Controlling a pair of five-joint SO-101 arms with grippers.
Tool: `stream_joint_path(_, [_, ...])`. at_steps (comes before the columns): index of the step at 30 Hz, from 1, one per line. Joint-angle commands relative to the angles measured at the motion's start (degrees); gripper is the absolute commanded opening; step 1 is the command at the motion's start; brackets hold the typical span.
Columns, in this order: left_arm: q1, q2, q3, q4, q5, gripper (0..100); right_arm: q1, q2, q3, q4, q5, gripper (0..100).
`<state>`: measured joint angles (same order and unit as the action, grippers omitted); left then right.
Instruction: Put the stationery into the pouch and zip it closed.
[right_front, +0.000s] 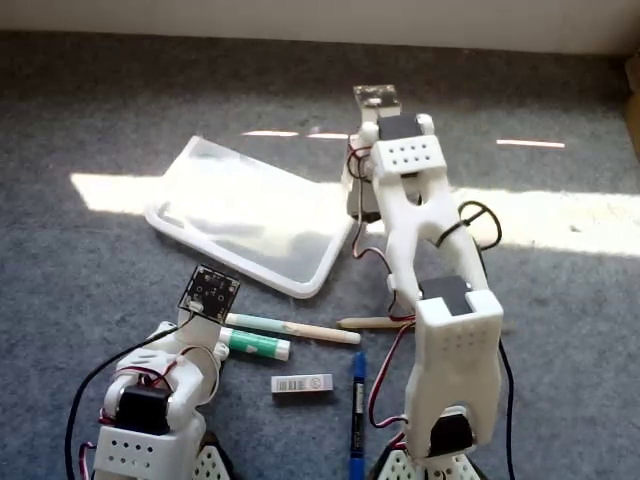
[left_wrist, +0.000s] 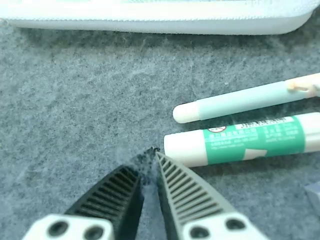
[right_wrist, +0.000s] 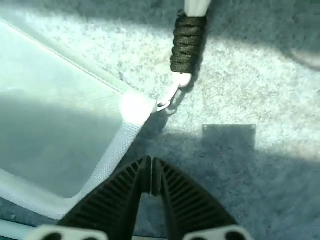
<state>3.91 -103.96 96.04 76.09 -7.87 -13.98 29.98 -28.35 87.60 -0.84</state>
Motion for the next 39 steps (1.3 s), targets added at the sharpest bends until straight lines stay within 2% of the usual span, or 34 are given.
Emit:
stream_joint_path(1, [-0.1, -0.1, 1.1, 0.4, 0.7, 1, 2.2, -1.5, -6.7, 1.9, 0.2, 1.5])
stream_joint_path(10, [-0.1, -0.1, 1.1, 0.4, 0.7, 1, 2.8, -1.1, -8.2, -7.3, 0.0, 2.9])
stream_joint_path(12, [-0.1, -0.1, 1.1, 0.4, 0.7, 1, 2.9, -1.0, -8.1, -8.5, -0.5, 7.4])
stream_joint_path(17, [-0.1, -0.1, 1.1, 0.4, 0.7, 1, 2.6, -0.9, -8.1, -8.8, -7.7, 22.4])
stream_joint_path(26, [-0.1, -0.1, 1.1, 0.4, 0.7, 1, 2.2, 7.2, -9.5, -14.0, -7.6, 22.7])
stream_joint_path(32, [-0.1, -0.1, 1.1, 0.4, 0.7, 1, 3.1, 17.2, -19.0, -18.3, -7.6, 13.7])
stream_joint_path(39, [-0.1, -0.1, 1.1, 0.4, 0.7, 1, 3.5, 25.0, -29.9, -16.3, -7.6, 13.5])
